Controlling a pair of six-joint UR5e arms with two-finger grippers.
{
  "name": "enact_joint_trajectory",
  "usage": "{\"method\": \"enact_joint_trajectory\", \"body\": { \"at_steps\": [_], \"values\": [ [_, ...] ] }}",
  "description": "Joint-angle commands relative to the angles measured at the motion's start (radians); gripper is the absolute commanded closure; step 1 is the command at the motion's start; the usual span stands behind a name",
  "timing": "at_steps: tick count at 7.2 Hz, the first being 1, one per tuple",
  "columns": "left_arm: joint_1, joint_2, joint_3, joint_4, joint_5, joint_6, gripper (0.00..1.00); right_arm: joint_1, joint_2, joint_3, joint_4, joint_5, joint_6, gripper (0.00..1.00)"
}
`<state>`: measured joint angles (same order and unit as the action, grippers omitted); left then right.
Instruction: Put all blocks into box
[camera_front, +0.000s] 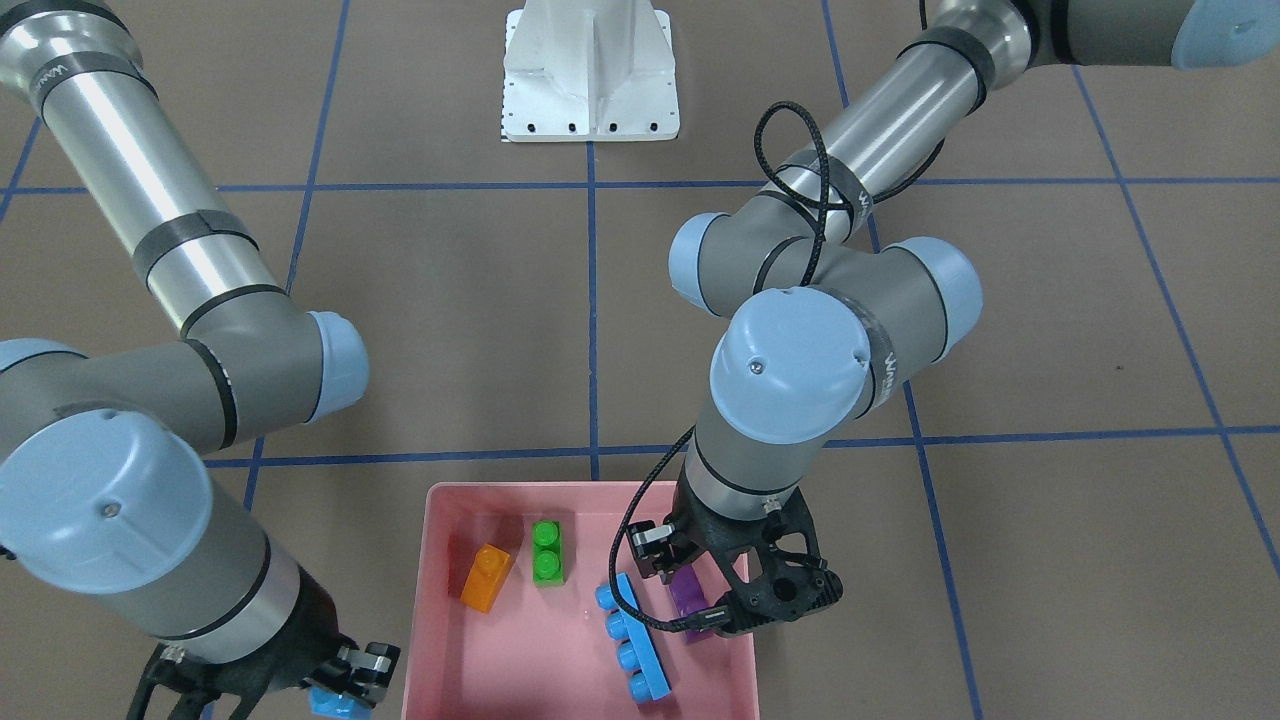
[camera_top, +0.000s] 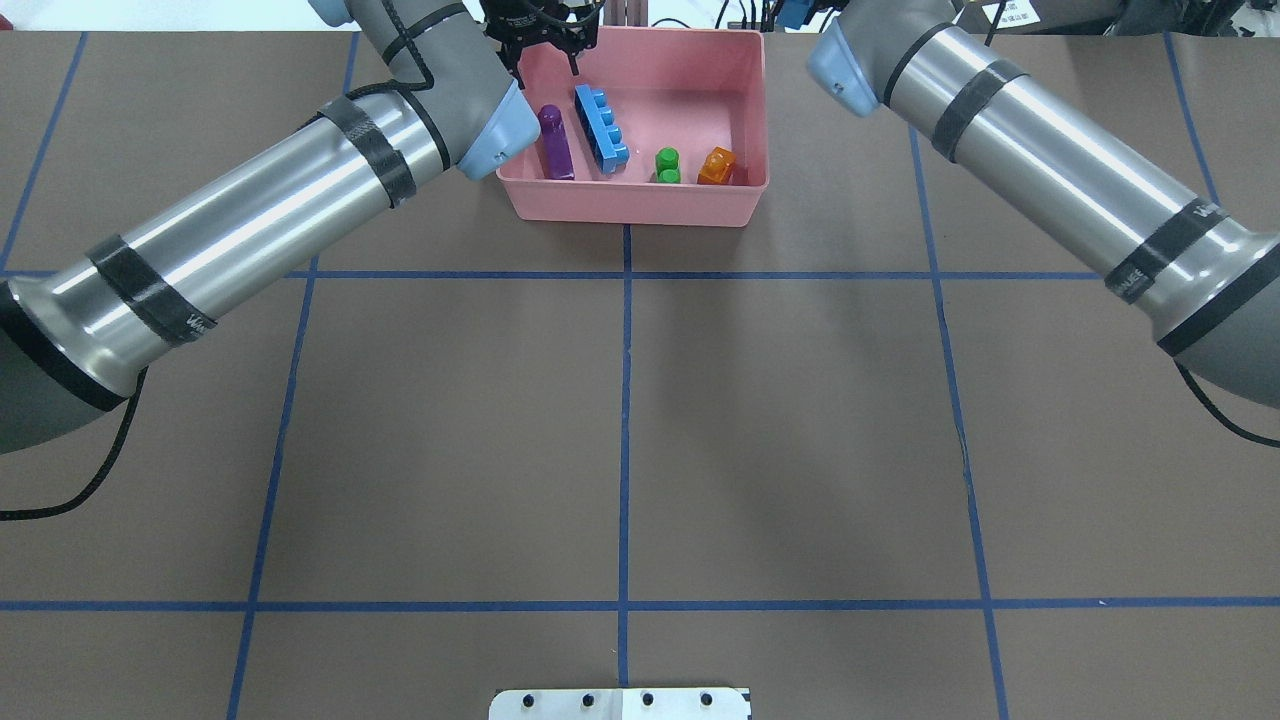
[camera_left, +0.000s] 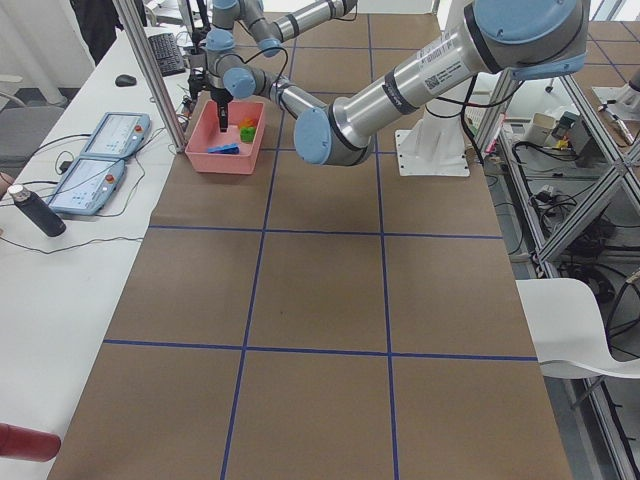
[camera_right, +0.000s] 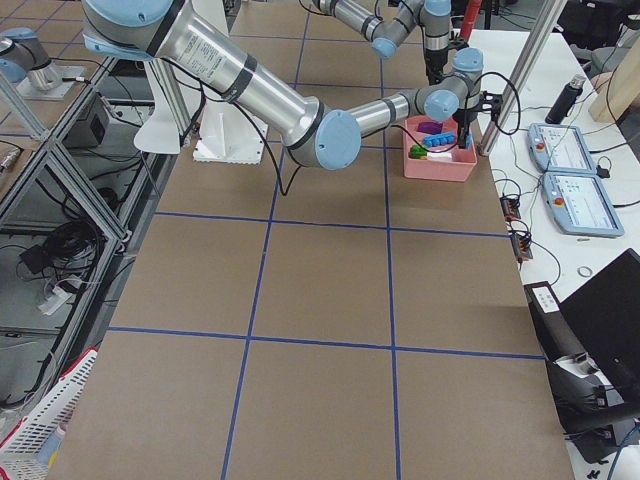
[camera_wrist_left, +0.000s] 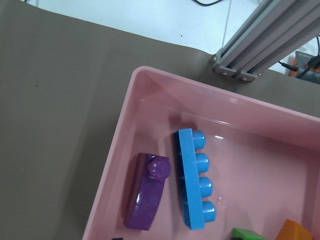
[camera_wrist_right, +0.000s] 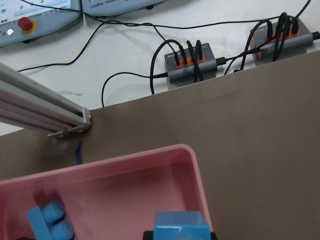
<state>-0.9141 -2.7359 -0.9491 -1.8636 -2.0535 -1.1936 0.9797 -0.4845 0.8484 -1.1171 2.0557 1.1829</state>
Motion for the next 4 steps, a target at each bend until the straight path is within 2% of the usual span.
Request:
{"method": "enact_joint_trajectory", "body": {
  "at_steps": [1,2,3,4],
  "values": [
    [-0.047,0.046,-0.171,0.108,-0.087,0.008,0.0,-0.085,0.0,0.029,0.005,-0.018,0.081,0.68],
    [-0.067,0.149,-0.321,0.163,-0.109,0.011,0.0,-0.128,-0.008,0.061,0.006,-0.044,0.162,0.05],
    [-0.086,0.251,-0.438,0.168,-0.114,0.049,0.0,-0.154,-0.011,0.114,0.0,-0.075,0.178,0.0],
    [-0.118,0.371,-0.559,0.197,-0.155,0.134,0.0,-0.167,-0.031,0.173,-0.01,-0.075,0.191,0.0]
  ]
}}
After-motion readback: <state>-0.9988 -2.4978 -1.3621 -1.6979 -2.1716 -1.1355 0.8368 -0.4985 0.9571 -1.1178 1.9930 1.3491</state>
